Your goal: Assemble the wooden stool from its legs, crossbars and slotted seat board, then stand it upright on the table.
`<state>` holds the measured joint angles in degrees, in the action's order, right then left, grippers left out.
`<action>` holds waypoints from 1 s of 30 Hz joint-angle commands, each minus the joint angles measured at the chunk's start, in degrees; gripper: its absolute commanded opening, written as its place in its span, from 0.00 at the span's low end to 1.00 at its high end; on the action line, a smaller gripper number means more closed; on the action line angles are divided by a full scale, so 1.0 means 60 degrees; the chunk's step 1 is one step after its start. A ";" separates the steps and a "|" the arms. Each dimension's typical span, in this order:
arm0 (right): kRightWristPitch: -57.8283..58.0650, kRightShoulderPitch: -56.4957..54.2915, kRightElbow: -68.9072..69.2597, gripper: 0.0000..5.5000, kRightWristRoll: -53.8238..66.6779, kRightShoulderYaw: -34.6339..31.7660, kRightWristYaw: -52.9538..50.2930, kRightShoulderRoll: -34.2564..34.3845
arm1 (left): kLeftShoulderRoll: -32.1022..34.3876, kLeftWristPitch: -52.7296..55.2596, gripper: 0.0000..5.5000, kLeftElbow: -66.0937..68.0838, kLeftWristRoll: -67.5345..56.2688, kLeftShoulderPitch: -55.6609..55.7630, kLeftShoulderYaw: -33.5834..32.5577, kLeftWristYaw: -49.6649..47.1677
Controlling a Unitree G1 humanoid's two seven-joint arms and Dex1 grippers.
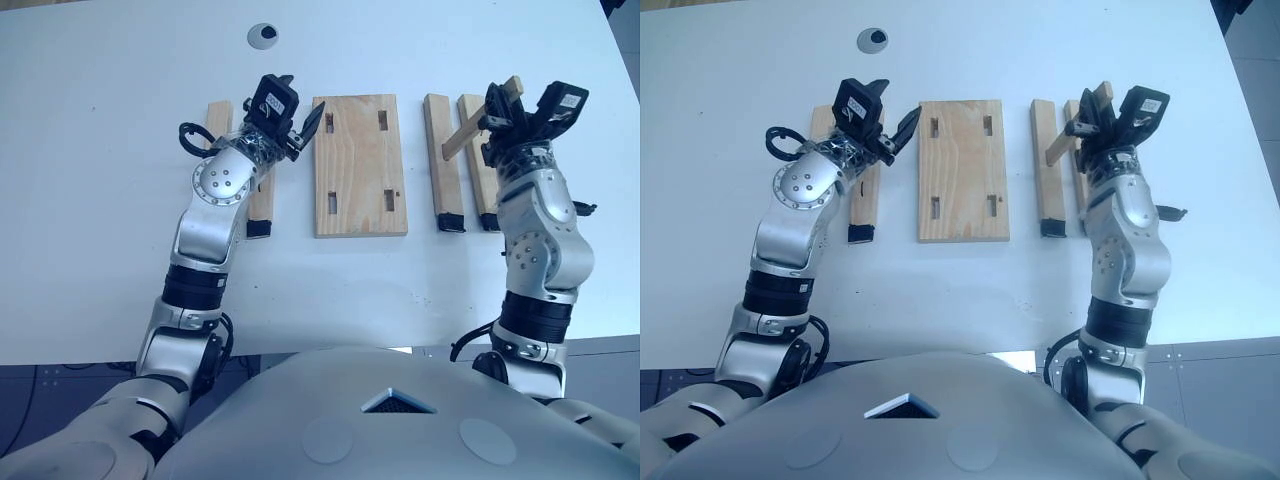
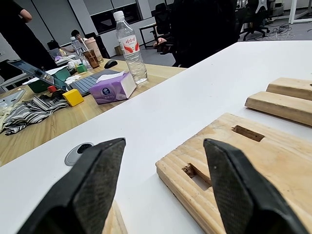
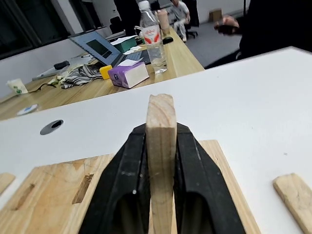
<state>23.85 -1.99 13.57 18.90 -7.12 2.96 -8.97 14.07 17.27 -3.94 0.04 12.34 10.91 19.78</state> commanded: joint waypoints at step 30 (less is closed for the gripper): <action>0.3394 0.0819 0.0079 0.54 -0.1287 0.1010 0.2045 -0.1977 | -0.0353 -0.0010 0.53 -0.0012 0.0207 -0.0368 -0.0176 -0.0578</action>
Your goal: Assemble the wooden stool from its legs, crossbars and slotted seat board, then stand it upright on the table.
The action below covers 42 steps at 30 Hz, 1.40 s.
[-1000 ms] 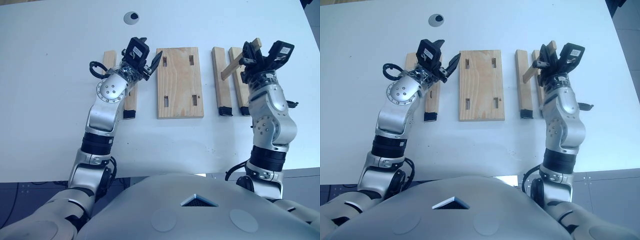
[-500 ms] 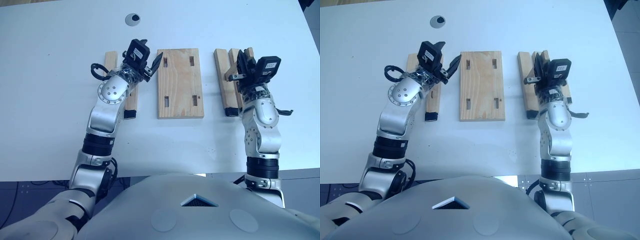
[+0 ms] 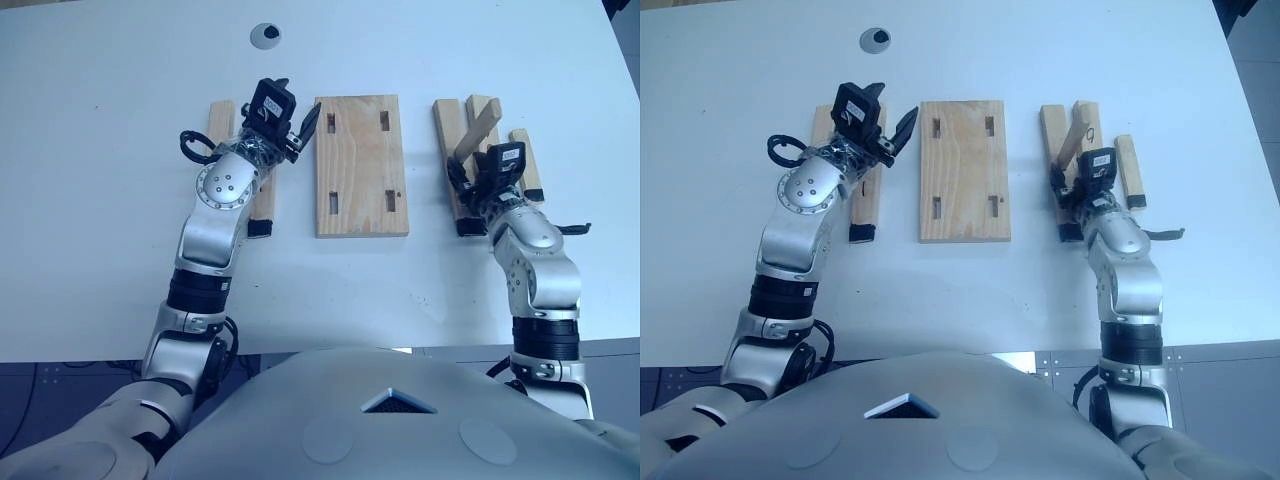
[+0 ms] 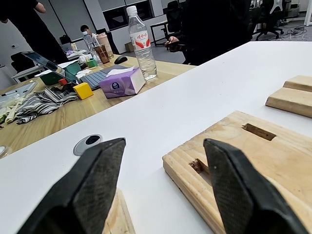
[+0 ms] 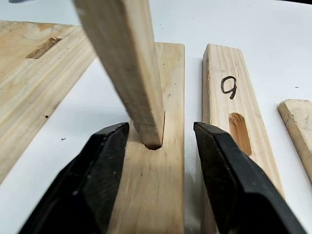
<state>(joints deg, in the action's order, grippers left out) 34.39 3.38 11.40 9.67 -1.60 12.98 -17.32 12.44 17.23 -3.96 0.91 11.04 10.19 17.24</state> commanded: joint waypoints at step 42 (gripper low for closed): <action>0.5427 -0.5817 0.1149 0.37 0.8638 -0.2202 0.6140 -0.2556 | -0.0506 0.5037 0.69 -0.2073 -1.2661 0.2156 -0.4237 0.2175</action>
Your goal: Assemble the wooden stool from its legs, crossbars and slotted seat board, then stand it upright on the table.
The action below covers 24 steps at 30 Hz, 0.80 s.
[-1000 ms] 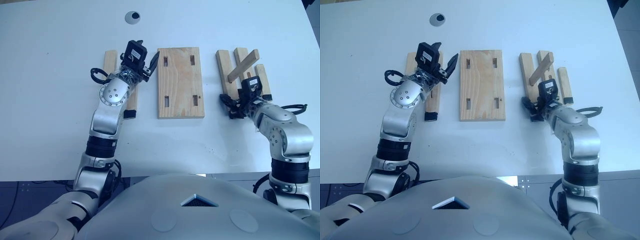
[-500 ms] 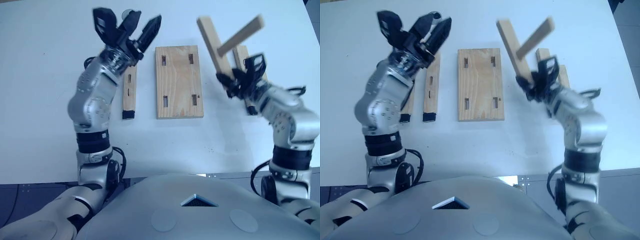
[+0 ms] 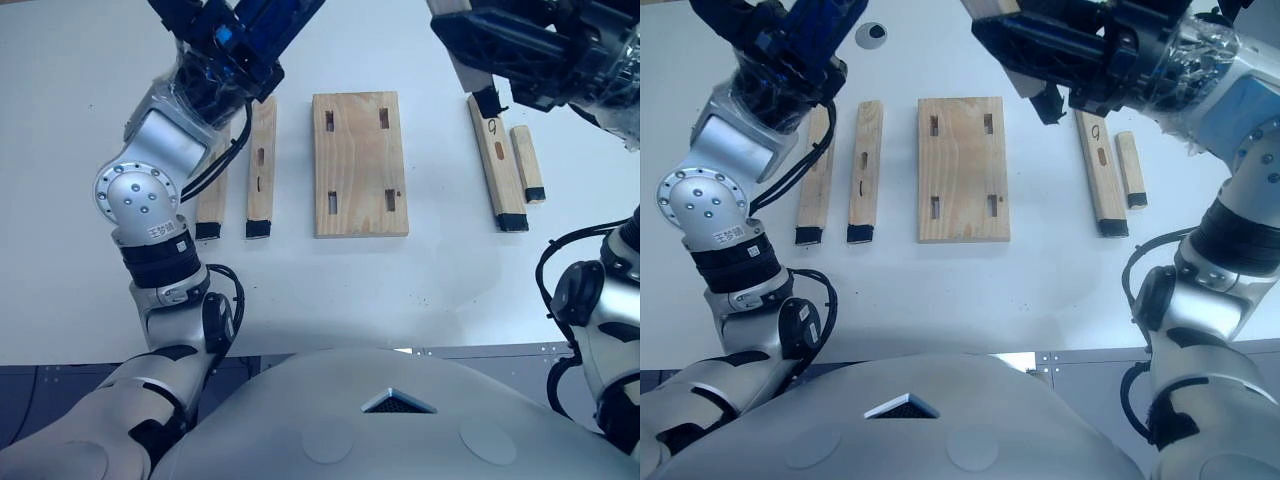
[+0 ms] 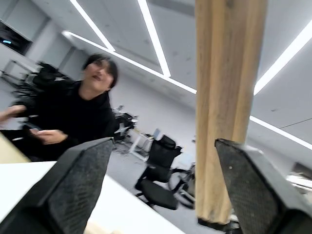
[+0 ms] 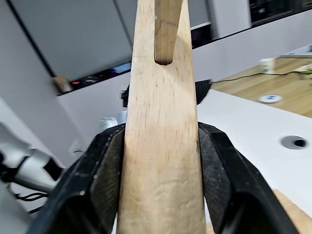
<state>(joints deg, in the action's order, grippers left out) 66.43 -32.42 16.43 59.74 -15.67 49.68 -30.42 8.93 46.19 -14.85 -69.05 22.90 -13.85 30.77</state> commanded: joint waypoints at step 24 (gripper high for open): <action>-0.0345 0.0999 0.0849 0.37 0.0798 0.0854 0.0015 -0.0498 | 0.0446 0.0049 0.39 -0.0049 -0.2480 0.0137 0.0258 0.0065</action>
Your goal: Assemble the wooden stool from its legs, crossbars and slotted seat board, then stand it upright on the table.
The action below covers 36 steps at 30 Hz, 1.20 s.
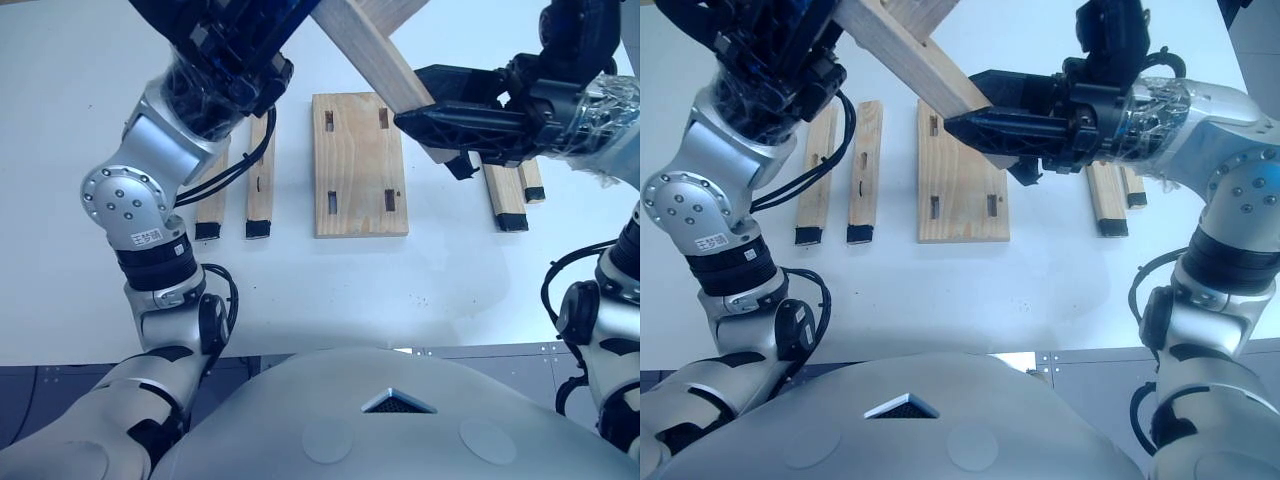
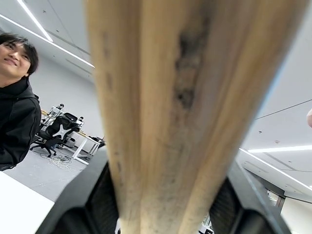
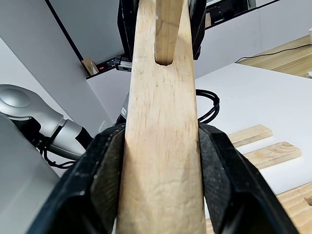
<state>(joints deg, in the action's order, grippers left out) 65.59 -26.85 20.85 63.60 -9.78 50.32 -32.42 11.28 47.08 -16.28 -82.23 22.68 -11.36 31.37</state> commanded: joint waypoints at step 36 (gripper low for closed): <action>-0.5043 0.1977 -0.2750 0.73 -0.7412 0.3750 -0.0073 -0.0949 | 0.2425 -0.2850 0.37 0.1612 0.6433 -0.1096 0.1940 0.4292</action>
<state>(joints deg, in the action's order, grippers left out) 36.31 -13.98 5.42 20.55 12.46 50.35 -38.80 26.44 28.32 -5.74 -43.92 16.40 -1.45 56.56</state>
